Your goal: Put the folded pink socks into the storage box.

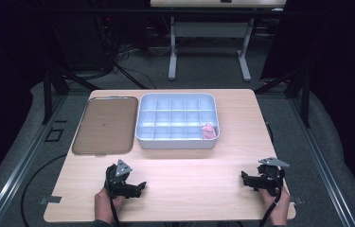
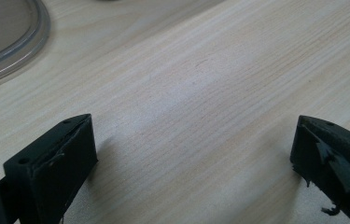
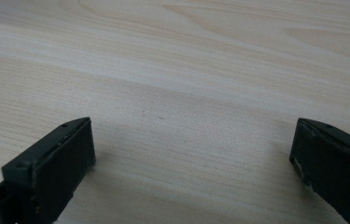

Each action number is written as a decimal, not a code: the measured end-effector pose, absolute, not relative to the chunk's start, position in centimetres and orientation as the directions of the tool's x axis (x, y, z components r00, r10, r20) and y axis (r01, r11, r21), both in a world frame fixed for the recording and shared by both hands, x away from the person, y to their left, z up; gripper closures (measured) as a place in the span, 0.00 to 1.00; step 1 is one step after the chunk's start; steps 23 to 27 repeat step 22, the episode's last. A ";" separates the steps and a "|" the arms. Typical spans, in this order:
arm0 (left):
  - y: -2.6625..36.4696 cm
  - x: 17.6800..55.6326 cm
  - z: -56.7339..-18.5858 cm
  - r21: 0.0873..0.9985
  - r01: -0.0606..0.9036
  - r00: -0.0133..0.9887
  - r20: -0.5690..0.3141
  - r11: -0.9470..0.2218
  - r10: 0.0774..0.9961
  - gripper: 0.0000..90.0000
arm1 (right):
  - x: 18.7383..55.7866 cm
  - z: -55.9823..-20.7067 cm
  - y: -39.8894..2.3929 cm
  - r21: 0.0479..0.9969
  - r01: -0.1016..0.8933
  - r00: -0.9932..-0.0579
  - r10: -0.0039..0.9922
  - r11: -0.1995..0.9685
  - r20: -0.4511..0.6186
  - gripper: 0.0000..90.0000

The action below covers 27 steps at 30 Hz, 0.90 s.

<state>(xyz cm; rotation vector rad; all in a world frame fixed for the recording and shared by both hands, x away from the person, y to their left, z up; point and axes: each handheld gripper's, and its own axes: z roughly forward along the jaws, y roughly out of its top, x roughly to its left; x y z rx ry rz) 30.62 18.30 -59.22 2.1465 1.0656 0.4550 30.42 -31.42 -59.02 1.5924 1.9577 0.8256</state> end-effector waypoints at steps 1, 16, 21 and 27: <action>18.3 30.6 -59.2 0.712 0.557 0.602 0.007 -0.427 0.798 0.00 | 30.4 -59.0 -31.4 0.712 0.688 -0.206 0.979 0.140 0.007 0.00; 18.3 30.6 -59.2 0.713 0.558 0.602 0.006 -0.426 0.799 0.00 | 30.4 -59.0 -31.4 0.713 0.688 -0.204 0.979 0.138 0.007 0.00; 18.3 30.6 -59.2 0.712 0.557 0.602 0.007 -0.427 0.798 0.00 | 30.4 -59.0 -31.4 0.712 0.689 -0.204 0.979 0.139 0.006 0.00; 18.3 30.6 -59.2 0.712 0.557 0.602 0.007 -0.427 0.798 0.00 | 30.4 -59.0 -31.4 0.713 0.687 -0.205 0.979 0.140 0.006 0.00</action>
